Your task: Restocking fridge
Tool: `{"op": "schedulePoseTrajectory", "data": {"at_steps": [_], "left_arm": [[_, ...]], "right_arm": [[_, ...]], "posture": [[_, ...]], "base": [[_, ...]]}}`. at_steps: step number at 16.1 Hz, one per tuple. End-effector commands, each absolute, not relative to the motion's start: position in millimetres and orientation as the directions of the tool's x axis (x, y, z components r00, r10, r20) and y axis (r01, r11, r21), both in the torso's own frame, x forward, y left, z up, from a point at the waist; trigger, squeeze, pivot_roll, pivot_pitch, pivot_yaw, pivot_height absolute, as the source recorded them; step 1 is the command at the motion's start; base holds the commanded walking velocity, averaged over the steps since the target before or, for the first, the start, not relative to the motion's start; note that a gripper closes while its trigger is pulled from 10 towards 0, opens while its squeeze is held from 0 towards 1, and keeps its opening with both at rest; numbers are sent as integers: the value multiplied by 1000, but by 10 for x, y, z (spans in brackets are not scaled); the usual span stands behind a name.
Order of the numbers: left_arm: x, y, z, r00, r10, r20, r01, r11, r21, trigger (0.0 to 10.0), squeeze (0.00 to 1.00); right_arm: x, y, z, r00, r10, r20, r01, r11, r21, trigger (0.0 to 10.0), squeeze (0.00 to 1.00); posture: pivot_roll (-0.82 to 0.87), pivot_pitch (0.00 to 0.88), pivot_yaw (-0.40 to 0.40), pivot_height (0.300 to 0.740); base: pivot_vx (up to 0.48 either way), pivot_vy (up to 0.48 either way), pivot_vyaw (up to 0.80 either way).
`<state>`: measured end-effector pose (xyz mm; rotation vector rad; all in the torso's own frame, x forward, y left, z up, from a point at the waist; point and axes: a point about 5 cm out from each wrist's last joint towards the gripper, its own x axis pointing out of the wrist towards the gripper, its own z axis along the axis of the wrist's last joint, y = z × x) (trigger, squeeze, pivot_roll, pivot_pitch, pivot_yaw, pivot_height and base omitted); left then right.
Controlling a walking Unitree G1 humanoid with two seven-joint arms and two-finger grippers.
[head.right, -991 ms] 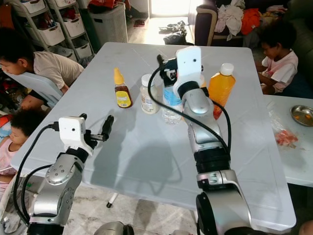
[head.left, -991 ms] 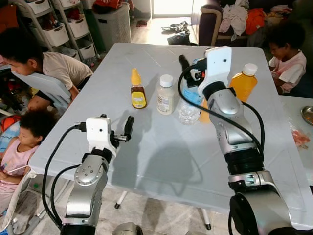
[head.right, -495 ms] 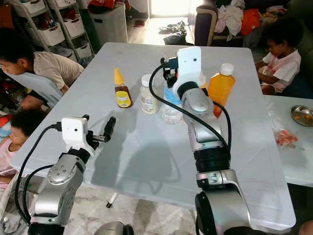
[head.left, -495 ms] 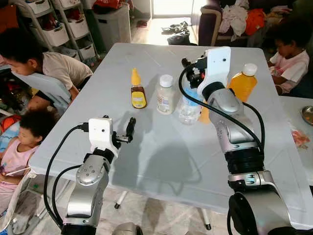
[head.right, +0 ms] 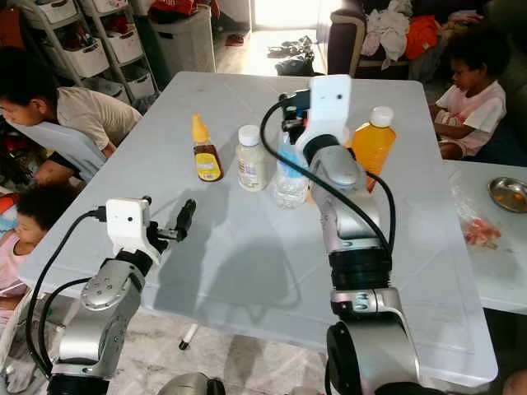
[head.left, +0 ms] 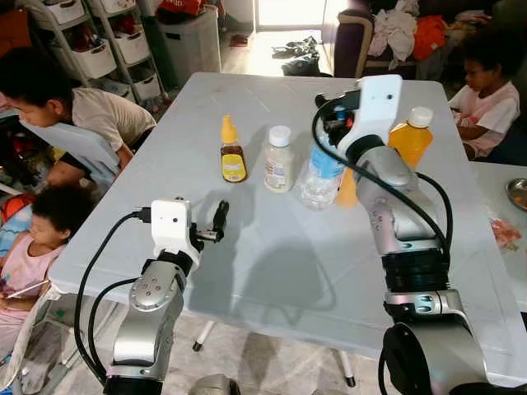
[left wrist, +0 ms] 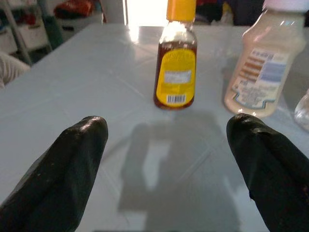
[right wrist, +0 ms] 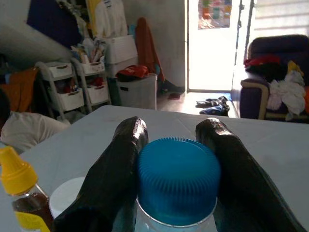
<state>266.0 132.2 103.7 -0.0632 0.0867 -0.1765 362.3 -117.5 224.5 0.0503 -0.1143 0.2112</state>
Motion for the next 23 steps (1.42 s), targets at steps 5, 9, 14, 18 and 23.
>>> {"op": "schedulePoseTrajectory", "data": {"at_steps": [5, 9, 14, 18, 23], "left_arm": [[2732, 1354, 1066, 989, -128, -77, 123, 990, -66, 10000, 0], [2750, 1355, 1060, 989, -121, -81, 117, 991, -62, 10000, 0], [2747, 1346, 1049, 990, -116, -85, 111, 992, -67, 10000, 0], [2759, 1333, 1053, 989, -119, -83, 114, 991, -69, 10000, 0], [2767, 1317, 1056, 989, -124, -77, 119, 991, -67, 10000, 0]], "right_arm": [[3377, -887, 2344, 902, 354, 246, -389, 914, 112, 0, 0], [3178, -768, 2392, 853, 422, 306, -465, 882, 80, 0, 0], [2975, -798, 2174, 860, 445, 250, -475, 877, 72, 1922, 0], [2931, -785, 2175, 856, 455, 247, -480, 876, 49, 6196, 0], [2916, -727, 2230, 834, 485, 264, -506, 863, 12, 10000, 0]], "posture": [[-20, 0, 47, 740], [-28, 0, 47, 740], [-30, 0, 42, 740], [-34, 0, 45, 740], [-32, 0, 39, 740]], "base": [[0, 0, 0], [0, 0, 0], [-145, 0, 0], [-256, 0, 0], [-277, 0, 0]]}}
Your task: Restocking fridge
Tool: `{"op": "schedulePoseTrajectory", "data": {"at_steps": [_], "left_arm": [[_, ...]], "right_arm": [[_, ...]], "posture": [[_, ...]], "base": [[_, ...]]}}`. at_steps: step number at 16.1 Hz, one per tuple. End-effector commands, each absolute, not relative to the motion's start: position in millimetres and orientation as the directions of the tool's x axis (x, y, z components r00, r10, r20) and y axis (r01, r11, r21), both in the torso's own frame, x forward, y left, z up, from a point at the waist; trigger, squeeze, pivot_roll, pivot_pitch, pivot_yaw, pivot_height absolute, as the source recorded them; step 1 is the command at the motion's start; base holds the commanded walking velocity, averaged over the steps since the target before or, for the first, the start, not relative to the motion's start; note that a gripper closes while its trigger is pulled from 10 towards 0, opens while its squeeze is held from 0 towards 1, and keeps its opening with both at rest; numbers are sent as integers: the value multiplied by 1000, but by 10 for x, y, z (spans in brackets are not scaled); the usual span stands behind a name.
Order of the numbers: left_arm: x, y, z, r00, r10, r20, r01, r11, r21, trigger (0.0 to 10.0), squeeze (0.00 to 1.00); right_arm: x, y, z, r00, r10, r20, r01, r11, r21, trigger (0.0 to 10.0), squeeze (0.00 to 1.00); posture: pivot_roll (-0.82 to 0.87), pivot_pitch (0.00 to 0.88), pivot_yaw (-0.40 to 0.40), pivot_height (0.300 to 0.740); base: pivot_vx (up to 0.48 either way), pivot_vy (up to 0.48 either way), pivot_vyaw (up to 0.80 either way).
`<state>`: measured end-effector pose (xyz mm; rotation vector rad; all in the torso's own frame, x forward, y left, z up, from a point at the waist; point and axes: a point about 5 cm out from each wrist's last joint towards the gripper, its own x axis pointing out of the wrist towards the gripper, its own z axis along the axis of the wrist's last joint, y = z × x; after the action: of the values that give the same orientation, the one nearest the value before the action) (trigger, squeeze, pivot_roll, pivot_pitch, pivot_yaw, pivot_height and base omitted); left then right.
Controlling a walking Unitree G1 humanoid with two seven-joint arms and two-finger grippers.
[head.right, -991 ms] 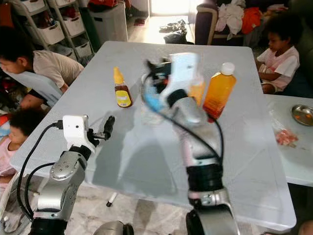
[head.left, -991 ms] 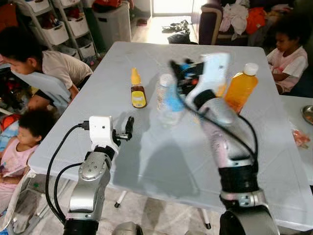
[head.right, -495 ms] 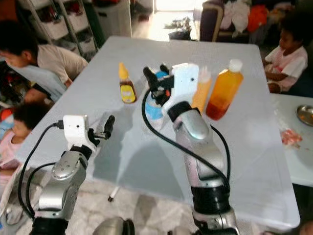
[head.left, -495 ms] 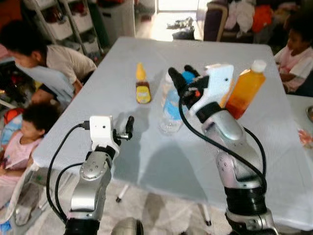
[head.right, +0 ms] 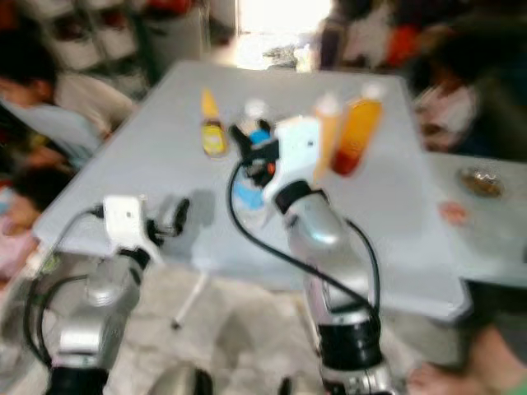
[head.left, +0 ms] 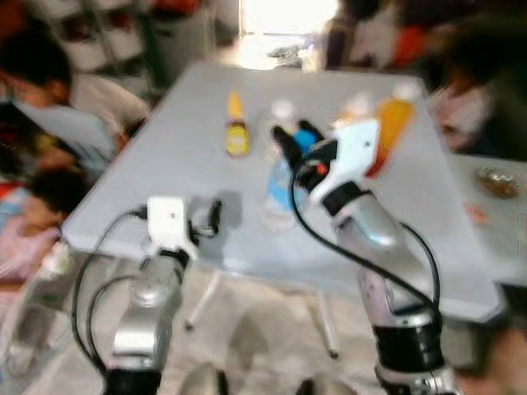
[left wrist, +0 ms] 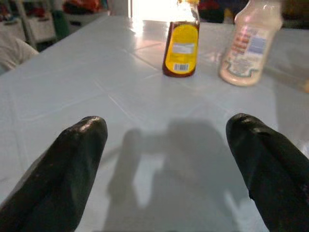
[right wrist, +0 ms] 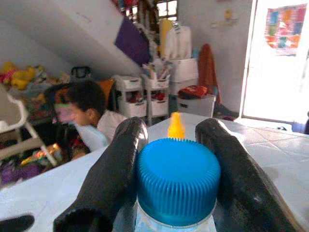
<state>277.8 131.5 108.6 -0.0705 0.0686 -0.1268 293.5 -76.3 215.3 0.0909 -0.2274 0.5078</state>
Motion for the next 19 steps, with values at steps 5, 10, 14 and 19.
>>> {"op": "schedulePoseTrajectory", "data": {"at_steps": [5, 10, 14, 19], "left_arm": [[2777, 1322, 1062, 990, -119, -73, 115, 991, -65, 10000, 0], [2808, 1352, 1100, 991, -123, -60, 120, 991, -50, 10000, 0], [2795, 1376, 1104, 991, -119, -56, 117, 992, -41, 10000, 0], [2642, 1749, 1031, 998, 49, -45, -49, 999, 15, 10000, 0]], "right_arm": [[2925, -941, 1989, 879, 438, 189, -448, 894, 14, 10000, 0], [2950, -1078, 1903, 932, 331, 148, -331, 943, -26, 10000, 0], [2870, -1083, 1798, 917, 370, 150, -369, 929, -37, 10000, 0], [2521, -1632, 1275, 978, 210, 3, -209, 973, -101, 10000, 0]], "posture": [[-28, 0, 36, 740], [-25, 0, 52, 740], [-16, 0, 48, 740], [-40, 0, 50, 740]], "base": [[-275, 0, 0], [-283, 0, 0], [-272, 0, 0], [0, 0, 0]]}}
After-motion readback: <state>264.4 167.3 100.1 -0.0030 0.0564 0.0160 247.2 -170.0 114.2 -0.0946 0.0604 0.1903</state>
